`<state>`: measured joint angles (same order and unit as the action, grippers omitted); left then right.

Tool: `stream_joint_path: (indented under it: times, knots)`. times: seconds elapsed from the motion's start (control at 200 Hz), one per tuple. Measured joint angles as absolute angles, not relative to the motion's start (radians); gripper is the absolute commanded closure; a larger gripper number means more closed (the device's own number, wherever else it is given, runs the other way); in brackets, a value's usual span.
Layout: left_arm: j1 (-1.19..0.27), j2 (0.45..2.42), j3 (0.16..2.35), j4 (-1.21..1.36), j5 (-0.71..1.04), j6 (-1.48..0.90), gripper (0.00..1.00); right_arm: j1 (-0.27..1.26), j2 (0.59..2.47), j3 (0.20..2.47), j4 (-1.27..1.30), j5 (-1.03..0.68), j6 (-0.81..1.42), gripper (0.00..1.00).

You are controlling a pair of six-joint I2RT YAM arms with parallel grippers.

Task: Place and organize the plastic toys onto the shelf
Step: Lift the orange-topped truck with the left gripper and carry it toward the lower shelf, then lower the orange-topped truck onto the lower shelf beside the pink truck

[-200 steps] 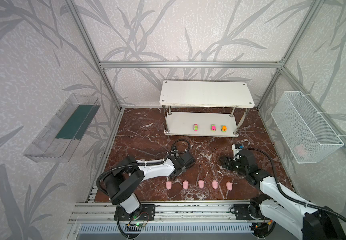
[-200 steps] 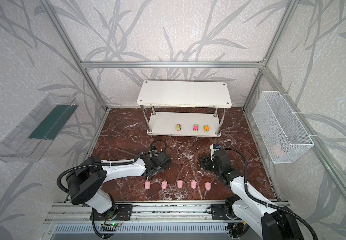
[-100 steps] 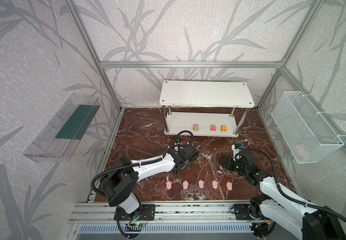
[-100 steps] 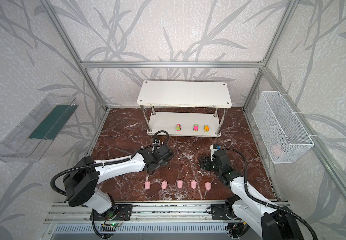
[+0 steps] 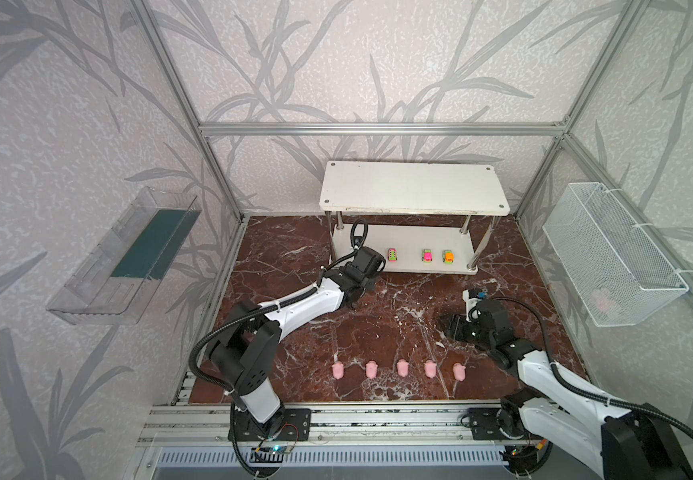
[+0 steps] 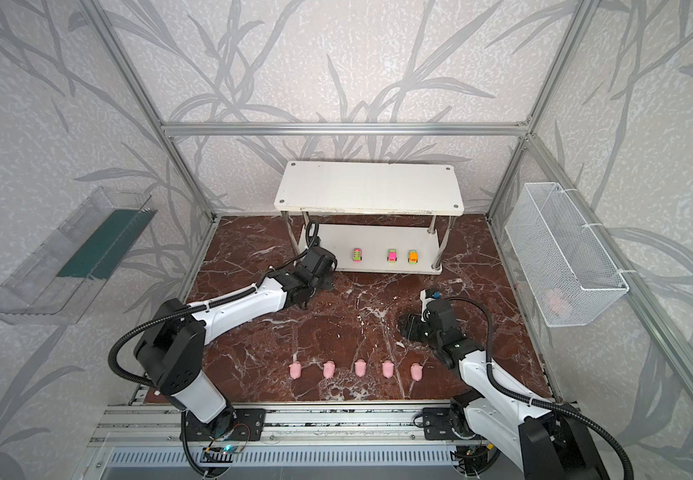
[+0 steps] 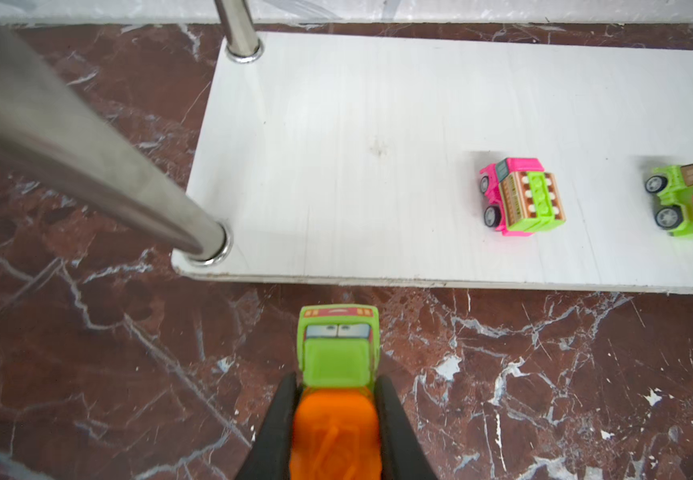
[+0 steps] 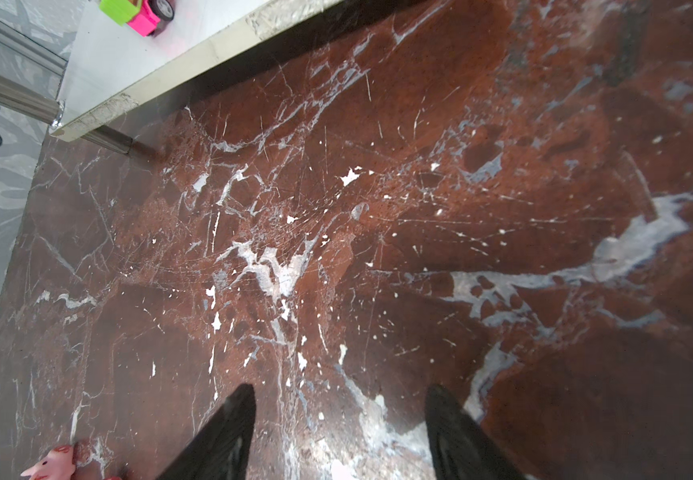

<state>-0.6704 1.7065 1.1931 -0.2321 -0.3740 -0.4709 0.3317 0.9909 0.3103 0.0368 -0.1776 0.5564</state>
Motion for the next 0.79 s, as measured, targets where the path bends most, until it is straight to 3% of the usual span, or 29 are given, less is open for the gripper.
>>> stream_joint_path:
  times: [0.795]
  knots:
    - [-0.606, 1.951, 1.333, -0.100, -0.337, -0.332, 0.78, 0.332, 1.007, 0.311, 0.056, -0.183, 0.556, 0.34]
